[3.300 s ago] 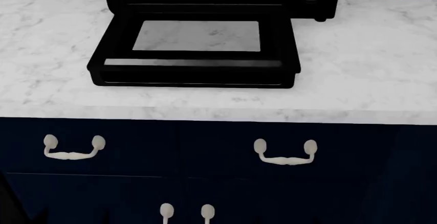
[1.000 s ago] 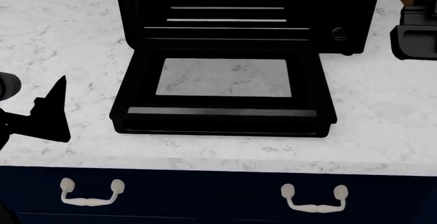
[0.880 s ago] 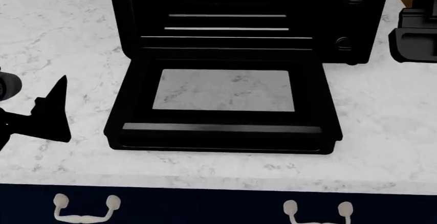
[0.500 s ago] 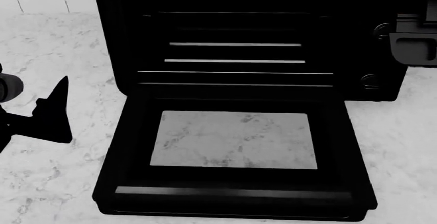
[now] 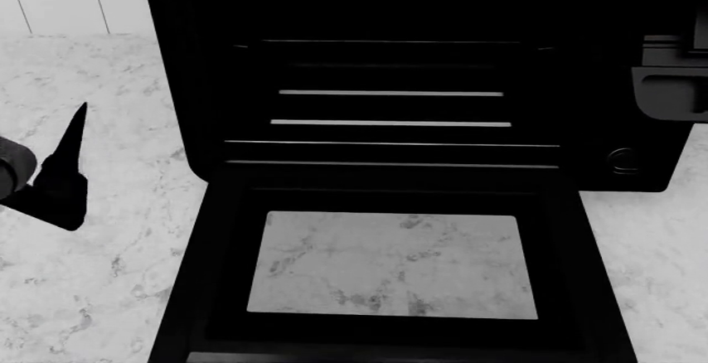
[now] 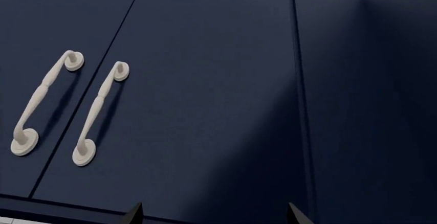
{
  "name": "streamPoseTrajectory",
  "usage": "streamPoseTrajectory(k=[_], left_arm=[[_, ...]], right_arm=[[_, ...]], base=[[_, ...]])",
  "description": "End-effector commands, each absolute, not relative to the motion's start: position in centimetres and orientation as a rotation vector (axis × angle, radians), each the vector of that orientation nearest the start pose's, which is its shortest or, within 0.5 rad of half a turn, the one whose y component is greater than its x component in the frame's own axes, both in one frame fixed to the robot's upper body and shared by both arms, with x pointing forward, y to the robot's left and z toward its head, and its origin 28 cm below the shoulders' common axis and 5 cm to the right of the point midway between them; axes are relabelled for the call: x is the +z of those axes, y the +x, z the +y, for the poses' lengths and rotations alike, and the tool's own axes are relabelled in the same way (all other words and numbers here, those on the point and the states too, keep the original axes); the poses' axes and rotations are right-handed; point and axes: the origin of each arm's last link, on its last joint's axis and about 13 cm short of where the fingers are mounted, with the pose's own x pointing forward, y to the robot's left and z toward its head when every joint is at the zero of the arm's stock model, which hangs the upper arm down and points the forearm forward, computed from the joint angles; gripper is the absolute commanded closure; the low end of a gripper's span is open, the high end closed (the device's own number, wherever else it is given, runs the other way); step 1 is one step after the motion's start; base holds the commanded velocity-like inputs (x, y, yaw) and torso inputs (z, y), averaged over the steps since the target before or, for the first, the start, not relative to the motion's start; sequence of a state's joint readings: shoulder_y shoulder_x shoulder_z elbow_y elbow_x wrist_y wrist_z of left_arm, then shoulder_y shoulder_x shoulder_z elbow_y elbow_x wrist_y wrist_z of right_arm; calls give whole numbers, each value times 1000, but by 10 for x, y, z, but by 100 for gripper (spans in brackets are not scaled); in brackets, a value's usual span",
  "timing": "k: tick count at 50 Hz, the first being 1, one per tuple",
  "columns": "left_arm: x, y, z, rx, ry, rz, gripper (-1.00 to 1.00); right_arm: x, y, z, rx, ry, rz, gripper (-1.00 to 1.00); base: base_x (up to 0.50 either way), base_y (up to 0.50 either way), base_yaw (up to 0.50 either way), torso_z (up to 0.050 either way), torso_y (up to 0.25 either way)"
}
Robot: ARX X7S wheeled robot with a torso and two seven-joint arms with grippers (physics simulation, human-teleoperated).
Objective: Close the toaster oven door.
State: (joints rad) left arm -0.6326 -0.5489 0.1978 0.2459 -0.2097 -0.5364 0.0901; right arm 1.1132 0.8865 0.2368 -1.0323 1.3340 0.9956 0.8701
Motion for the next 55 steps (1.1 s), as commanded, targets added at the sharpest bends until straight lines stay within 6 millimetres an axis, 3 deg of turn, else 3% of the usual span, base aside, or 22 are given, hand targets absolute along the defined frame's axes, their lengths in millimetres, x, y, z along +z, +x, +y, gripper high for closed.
streamPoseTrajectory(k=[1, 3, 5, 17, 25, 34, 45, 55], left_arm=[[218, 291, 316, -327, 968, -370, -100], [219, 291, 318, -338, 984, -359, -100], [222, 291, 326, -401, 1121, -362, -100], [233, 293, 345, -579, 1518, -371, -100], [231, 292, 346, -671, 1650, -395, -100], [220, 288, 337, -774, 1676, -433, -100], [192, 303, 333, -820, 1661, -420, -100], [185, 313, 323, -836, 1655, -440, -100]], right_arm=[[346, 137, -156, -143, -201, -925, -100], [346, 136, -156, -144, -200, -925, -100], [346, 137, -156, -143, -198, -926, -100], [345, 136, -152, -123, -199, -922, -100], [345, 137, -152, -124, -199, -920, -100], [344, 135, -153, -127, -199, -917, -100], [344, 134, -154, -137, -199, -916, -100], [343, 132, -155, -145, -199, -915, -100]], base=[[0, 0, 0, 0, 0], [0, 0, 0, 0, 0], [0, 0, 0, 0, 0], [0, 0, 0, 0, 0], [0, 0, 0, 0, 0], [0, 0, 0, 0, 0], [0, 0, 0, 0, 0], [0, 0, 0, 0, 0]])
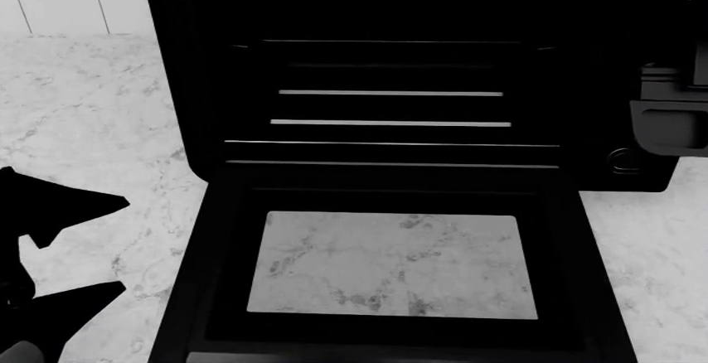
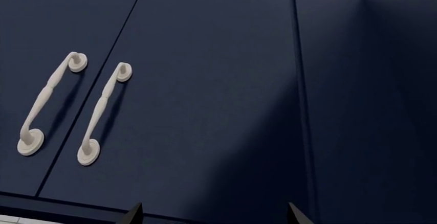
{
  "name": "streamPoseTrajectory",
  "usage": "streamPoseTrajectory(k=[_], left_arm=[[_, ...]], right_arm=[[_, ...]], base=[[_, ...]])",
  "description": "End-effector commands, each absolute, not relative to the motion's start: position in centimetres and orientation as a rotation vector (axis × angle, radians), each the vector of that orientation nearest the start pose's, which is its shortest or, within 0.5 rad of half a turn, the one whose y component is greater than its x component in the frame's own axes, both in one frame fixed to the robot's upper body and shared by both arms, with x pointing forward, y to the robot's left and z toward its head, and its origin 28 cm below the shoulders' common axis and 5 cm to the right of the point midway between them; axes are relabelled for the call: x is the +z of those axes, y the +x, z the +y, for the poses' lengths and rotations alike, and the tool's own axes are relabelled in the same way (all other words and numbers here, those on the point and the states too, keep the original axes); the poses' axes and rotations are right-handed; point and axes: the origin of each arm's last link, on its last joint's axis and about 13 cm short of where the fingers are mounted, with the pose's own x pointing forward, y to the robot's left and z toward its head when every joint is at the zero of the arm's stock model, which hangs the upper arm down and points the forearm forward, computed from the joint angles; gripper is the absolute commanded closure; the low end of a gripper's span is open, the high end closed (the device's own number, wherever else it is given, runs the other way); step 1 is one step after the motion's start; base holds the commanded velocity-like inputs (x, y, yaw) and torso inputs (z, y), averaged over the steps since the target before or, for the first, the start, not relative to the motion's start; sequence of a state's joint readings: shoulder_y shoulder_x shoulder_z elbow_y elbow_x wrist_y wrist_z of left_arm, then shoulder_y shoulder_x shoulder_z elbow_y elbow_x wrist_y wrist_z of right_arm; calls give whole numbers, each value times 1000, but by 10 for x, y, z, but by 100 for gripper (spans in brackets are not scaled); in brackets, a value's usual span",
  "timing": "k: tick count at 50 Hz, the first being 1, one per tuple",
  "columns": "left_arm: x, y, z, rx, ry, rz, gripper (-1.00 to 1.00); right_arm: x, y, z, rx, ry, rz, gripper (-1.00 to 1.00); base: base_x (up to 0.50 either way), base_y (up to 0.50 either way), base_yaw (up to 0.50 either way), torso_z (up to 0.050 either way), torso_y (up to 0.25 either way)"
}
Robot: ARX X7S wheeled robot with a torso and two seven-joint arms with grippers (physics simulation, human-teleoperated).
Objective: Close the toaster oven door.
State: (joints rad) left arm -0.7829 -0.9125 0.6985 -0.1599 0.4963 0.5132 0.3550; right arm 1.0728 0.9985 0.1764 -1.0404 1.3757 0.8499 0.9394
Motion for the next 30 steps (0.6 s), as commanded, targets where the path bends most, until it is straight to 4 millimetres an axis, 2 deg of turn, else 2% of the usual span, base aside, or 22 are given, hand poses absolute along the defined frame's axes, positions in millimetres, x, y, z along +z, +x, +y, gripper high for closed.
streamPoseTrajectory(k=[1, 17, 30], left_arm=[[185, 314, 323, -837, 1656, -440, -100], [176, 346, 316, -849, 1674, -492, -100], [182, 371, 304, -865, 1689, -559, -100]], right_arm=[[343, 132, -156, -147, -198, -914, -100], [342, 135, -155, -151, -207, -907, -100], [341, 139, -154, -150, -214, -898, -100]], base=[[0, 0, 0, 0, 0], [0, 0, 0, 0, 0], [0, 0, 0, 0, 0]])
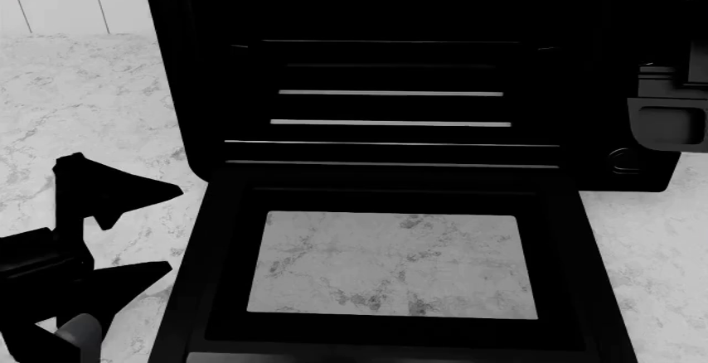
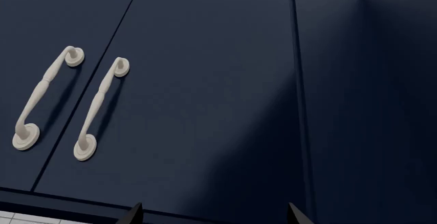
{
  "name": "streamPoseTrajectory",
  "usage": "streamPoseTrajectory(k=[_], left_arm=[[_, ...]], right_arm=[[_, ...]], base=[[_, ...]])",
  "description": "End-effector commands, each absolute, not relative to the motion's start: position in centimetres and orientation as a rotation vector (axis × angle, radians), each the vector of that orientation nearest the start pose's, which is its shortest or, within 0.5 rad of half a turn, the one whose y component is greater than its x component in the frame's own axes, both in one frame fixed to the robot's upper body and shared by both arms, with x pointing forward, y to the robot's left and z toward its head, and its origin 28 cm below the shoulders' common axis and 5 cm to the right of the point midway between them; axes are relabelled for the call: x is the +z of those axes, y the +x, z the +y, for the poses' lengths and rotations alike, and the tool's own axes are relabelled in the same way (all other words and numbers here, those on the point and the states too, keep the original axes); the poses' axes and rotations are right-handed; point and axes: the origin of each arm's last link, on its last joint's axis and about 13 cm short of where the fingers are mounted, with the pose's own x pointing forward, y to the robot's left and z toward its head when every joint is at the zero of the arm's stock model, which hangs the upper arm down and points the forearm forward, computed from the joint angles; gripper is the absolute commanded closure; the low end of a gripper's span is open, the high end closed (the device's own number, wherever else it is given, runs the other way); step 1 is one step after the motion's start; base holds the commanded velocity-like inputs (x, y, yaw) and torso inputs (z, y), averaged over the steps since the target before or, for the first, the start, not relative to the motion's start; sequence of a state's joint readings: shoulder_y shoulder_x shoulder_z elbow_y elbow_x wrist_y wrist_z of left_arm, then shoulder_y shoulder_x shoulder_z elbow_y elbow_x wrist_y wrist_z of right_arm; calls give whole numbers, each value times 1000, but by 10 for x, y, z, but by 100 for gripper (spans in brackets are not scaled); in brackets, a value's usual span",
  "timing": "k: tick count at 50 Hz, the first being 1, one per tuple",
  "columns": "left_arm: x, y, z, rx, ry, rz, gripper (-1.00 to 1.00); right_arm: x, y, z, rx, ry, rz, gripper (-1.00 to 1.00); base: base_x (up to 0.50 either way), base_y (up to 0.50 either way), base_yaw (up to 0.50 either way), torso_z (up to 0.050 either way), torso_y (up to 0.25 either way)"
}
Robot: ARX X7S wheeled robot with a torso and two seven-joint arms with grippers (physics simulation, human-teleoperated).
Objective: Close the toaster oven door.
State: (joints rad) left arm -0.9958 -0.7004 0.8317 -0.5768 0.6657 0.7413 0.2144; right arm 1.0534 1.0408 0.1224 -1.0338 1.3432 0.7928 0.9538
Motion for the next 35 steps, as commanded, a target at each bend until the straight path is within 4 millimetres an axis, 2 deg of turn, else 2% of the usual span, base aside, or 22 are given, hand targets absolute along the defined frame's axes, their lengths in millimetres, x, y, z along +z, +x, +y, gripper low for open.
streamPoseTrajectory(k=[1, 13, 24, 28, 35], left_arm=[[182, 373, 304, -868, 1689, -570, -100], [188, 366, 302, -1024, 1740, -742, -100], [195, 363, 299, -1087, 1680, -899, -100], [197, 363, 295, -1032, 1602, -999, -100], [187, 358, 296, -937, 1464, -1038, -100]], right_arm=[[342, 139, -154, -150, -217, -898, -100], [340, 134, -156, -164, -212, -902, -100], [341, 133, -157, -166, -206, -908, -100], [342, 134, -157, -166, -206, -909, -100], [341, 131, -158, -172, -206, -909, -100]], base=[[0, 0, 0, 0, 0], [0, 0, 0, 0, 0], [0, 0, 0, 0, 0], [0, 0, 0, 0, 0], [0, 0, 0, 0, 1]])
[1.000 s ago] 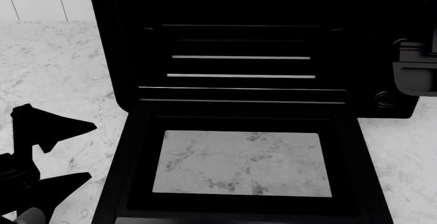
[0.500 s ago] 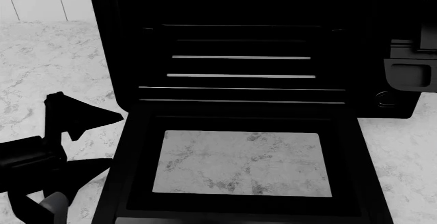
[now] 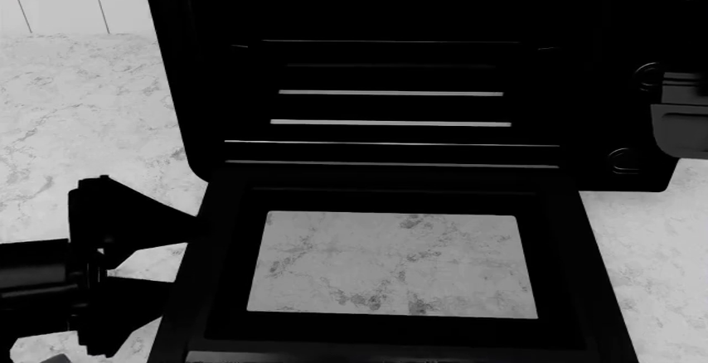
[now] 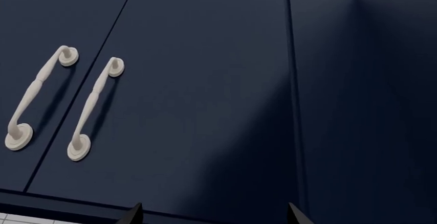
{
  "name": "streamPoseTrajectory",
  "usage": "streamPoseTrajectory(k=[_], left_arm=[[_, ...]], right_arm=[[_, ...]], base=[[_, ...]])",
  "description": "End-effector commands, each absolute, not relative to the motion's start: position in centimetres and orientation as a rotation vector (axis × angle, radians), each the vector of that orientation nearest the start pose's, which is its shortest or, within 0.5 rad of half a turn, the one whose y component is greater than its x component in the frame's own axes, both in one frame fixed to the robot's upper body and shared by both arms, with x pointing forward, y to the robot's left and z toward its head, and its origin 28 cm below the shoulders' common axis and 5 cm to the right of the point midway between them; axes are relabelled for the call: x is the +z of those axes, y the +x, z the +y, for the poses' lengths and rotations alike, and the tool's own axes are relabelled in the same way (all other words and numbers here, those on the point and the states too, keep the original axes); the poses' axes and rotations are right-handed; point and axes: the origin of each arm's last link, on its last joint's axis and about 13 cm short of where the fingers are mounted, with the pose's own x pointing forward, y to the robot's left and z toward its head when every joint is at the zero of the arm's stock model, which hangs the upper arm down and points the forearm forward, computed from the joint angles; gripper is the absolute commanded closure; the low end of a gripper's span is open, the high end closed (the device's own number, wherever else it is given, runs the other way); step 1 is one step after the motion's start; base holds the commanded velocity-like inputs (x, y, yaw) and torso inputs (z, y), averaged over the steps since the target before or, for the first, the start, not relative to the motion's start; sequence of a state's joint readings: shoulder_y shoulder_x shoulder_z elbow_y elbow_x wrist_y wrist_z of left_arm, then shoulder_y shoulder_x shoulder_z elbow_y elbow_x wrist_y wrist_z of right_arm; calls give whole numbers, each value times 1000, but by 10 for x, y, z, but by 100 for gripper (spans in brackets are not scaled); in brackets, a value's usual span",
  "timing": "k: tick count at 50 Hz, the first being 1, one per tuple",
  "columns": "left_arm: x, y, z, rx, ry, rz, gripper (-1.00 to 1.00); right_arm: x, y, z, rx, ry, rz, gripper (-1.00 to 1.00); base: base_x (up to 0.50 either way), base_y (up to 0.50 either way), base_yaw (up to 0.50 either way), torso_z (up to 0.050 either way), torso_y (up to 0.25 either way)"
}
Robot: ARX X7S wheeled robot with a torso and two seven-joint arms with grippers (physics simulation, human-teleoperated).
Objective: Close the toaster oven door.
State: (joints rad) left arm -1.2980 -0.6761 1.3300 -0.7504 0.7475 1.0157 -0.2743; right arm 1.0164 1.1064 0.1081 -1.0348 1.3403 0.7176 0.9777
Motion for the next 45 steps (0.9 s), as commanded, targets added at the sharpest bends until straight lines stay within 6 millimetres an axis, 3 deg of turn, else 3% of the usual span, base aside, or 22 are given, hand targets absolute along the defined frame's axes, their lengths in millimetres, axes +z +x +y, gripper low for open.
streamPoseTrajectory(k=[1, 10, 26, 32, 45], left_arm=[[186, 357, 295, -922, 1439, -1045, -100], [185, 352, 291, -786, 1313, -1045, -100], [177, 321, 269, -538, 1060, -972, -100], [163, 307, 258, -482, 947, -897, -100], [173, 301, 243, -353, 790, -878, -100]], right_arm=[[341, 131, -158, -174, -206, -909, -100], [343, 127, -158, -183, -207, -914, -100], [344, 121, -161, -193, -197, -929, -100], [343, 119, -164, -202, -190, -933, -100], [343, 116, -165, -208, -188, -938, -100]], base=[[0, 0, 0, 0, 0], [0, 0, 0, 0, 1], [0, 0, -2, 0, 2], [0, 0, -3, 0, 2], [0, -3, -6, 1, 3]])
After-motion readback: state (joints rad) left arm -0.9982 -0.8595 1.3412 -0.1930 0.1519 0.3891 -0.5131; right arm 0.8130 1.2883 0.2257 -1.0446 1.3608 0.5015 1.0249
